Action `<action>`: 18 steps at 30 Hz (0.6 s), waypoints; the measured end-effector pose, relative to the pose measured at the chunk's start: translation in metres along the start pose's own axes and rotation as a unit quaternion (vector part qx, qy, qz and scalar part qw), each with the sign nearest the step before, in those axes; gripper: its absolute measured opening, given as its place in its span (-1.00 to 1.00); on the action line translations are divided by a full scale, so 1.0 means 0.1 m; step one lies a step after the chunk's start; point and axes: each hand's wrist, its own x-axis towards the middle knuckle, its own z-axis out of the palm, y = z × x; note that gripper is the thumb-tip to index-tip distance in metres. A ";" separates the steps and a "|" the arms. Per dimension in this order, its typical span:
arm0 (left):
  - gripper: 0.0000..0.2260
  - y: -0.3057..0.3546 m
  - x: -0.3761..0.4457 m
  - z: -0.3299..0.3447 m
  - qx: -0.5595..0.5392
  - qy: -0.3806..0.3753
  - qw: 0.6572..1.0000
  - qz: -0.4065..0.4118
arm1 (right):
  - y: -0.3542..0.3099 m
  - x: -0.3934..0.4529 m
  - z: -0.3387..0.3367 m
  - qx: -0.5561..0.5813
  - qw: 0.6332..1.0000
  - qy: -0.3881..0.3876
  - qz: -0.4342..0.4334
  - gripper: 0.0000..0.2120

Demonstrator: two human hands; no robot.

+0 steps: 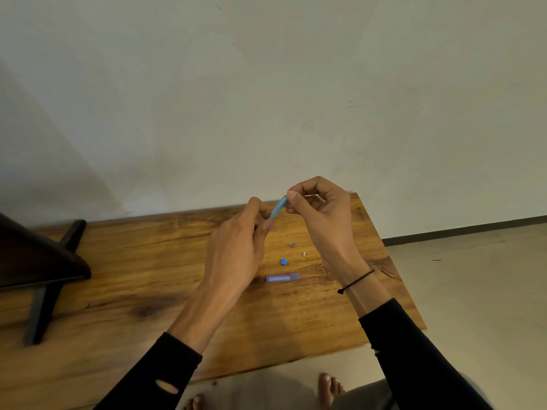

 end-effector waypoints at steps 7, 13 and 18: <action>-0.88 0.01 0.00 -0.02 -0.036 0.003 0.999 -0.009 | 0.02 0.00 -0.01 0.012 1.000 -0.022 0.009 -0.95; -0.88 -0.02 0.00 -0.04 -0.061 0.001 0.998 -0.021 | 0.20 0.16 -0.40 -0.348 0.933 -0.083 0.023 -0.88; -0.92 -0.07 0.02 0.00 -0.064 -0.003 0.998 -0.021 | 0.53 0.06 -0.51 -0.517 0.838 -0.157 0.078 -0.86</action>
